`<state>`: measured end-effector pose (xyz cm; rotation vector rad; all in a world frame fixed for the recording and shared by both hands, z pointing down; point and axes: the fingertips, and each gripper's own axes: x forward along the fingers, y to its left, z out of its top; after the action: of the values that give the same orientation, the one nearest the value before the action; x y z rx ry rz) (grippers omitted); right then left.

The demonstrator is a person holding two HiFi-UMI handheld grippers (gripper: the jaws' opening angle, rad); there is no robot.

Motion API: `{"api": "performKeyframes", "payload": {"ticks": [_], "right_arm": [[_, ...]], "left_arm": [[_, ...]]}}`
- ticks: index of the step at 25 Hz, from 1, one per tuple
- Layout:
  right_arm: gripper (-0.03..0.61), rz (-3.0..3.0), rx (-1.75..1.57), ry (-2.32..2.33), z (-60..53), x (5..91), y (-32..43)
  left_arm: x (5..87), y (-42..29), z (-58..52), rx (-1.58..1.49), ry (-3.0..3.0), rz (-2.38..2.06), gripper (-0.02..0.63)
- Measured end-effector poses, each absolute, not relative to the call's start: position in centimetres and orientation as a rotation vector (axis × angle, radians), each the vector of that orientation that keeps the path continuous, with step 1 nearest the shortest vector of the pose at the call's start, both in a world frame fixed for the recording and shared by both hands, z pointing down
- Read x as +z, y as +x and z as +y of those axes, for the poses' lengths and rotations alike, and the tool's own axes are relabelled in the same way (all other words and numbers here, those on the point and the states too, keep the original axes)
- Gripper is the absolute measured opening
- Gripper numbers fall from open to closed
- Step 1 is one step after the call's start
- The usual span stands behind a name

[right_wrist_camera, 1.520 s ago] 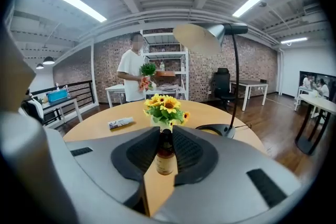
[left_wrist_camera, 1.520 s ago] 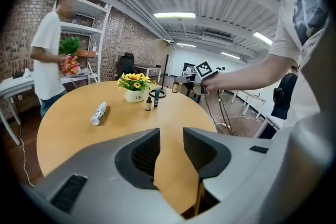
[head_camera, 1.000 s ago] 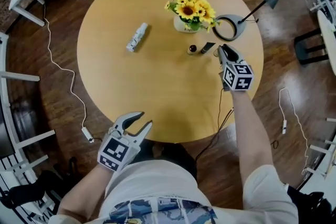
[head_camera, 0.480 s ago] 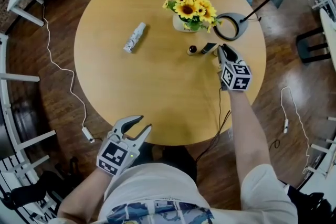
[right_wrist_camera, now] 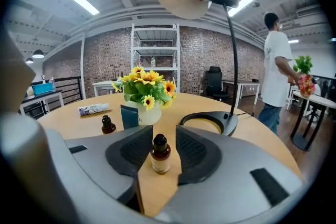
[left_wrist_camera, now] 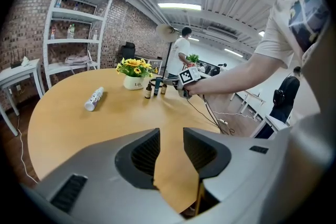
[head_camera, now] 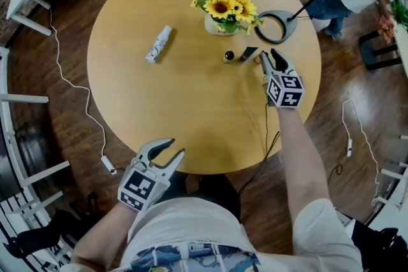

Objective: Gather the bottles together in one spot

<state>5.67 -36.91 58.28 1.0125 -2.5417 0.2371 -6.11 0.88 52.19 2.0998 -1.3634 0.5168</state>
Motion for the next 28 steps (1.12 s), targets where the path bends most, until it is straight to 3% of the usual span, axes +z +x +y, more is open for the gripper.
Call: {"api": "performKeyframes", "payload": {"ticks": [7,18,28], "right_arm": [[0.169,-2.612,0.218,1.049,-33.1,52.7,8.1],[0.167,-2.754,0.292,0.896,-13.6,40.7,15.5],[0.167,-2.724,0.278,0.819,-2.5,37.8,23.5]], "left_arm": [[51.2,-4.9,0.2,0.514,2.139,-1.363,0.141],[45.3,-0.6,0.3,0.447,2.205,-1.438,0.141],[41.4,2.7,5.6,0.338,2.083,-1.549,0.141]]}}
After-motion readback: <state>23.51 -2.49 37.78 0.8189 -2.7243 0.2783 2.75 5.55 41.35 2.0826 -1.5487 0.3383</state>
